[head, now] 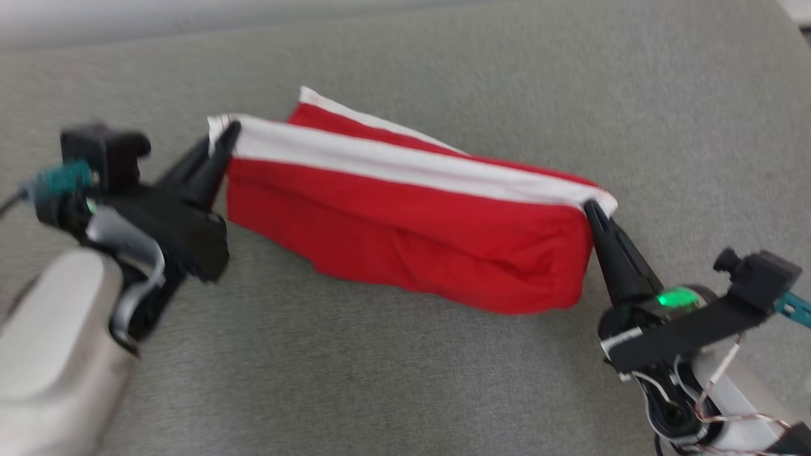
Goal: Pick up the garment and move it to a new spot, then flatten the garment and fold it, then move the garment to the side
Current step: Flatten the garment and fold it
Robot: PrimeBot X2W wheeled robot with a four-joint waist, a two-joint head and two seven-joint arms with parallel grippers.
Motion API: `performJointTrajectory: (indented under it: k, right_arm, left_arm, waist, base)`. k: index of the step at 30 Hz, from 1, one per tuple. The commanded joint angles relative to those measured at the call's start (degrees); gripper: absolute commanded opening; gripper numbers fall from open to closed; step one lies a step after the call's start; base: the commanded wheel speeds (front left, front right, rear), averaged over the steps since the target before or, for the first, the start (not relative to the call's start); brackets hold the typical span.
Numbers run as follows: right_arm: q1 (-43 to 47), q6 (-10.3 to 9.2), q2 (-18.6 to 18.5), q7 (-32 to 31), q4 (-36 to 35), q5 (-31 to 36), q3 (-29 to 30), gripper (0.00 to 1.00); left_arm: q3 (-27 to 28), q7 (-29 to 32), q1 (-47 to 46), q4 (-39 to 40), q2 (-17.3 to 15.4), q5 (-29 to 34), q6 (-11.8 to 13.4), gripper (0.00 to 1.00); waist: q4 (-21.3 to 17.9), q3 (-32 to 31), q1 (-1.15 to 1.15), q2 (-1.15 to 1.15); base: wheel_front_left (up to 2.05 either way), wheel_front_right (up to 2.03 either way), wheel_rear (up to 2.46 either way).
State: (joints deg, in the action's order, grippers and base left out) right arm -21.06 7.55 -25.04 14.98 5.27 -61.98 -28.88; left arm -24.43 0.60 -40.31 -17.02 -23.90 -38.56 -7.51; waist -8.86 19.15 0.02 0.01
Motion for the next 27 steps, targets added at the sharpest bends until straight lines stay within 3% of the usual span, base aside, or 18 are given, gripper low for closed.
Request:
performJointTrajectory:
  k: [1,6,12,13,14,15,16,17,27]
  right_arm:
    - [-1.7,-0.14,1.6,0.3,0.3,2.0,0.7,0.00]
    - [-3.5,-0.14,6.0,0.3,2.0,8.8,3.6,0.00]
    - [-3.8,-0.14,8.9,0.3,3.3,11.9,2.9,0.00]
    - [-3.8,-0.14,9.1,0.3,3.5,12.5,2.8,0.08]
    - [-3.9,-0.14,9.3,0.3,3.6,13.2,3.2,0.67]
    - [-3.9,-0.14,9.6,0.3,3.6,13.9,3.4,1.00]
    - [-3.9,-0.14,9.6,0.3,3.6,13.9,3.4,1.00]
    - [-3.6,-0.14,9.8,0.3,3.7,14.5,3.7,1.00]
    - [3.4,-0.14,12.5,0.2,-3.4,24.3,11.9,1.00]
  left_arm:
    - [-2.0,0.7,-3.7,-1.9,-1.7,-0.1,0.1,0.00]
    - [-8.9,0.3,-13.1,-9.7,-3.5,-2.7,0.1,0.00]
    - [-13.8,-1.8,-17.4,-16.7,-4.1,-5.2,0.1,0.00]
    - [-14.6,-2.3,-18.0,-17.6,-4.4,-5.3,0.1,0.00]
    - [-15.2,-3.2,-18.5,-18.4,-4.5,-5.4,0.1,0.00]
    - [-15.9,-3.8,-18.8,-19.1,-4.4,-5.6,0.1,0.22]
    - [-15.9,-3.8,-18.8,-19.1,-4.4,-5.6,0.1,0.22]
    - [-16.7,-4.3,-19.0,-19.8,-4.3,-6.0,0.1,1.00]
    - [-20.8,-10.4,-20.8,-23.0,-6.0,-9.8,0.1,1.00]
  waist:
    - [-5.1,6.9,-0.02,-0.01]
    - [-7.7,9.2,-0.02,-0.01]
    - [-9.1,9.9,-0.02,-0.01]
    - [-9.2,9.9,-0.02,-0.01]
    - [-9.3,9.8,-0.02,-0.01]
    - [-9.3,9.8,-0.02,-0.01]
    - [-9.3,9.8,-0.02,-0.01]
    - [-9.2,9.6,-0.02,-0.01]
    - [-7.3,5.0,-0.02,-0.01]
  base:
    - [0.00,0.00,0.00]
    - [0.00,0.00,0.00]
    - [0.00,0.00,0.00]
    - [0.00,0.00,0.00]
    - [0.00,0.00,0.00]
    - [0.00,0.00,0.00]
    - [0.00,0.00,0.00]
    - [0.00,0.00,0.00]
    - [0.00,0.00,0.00]
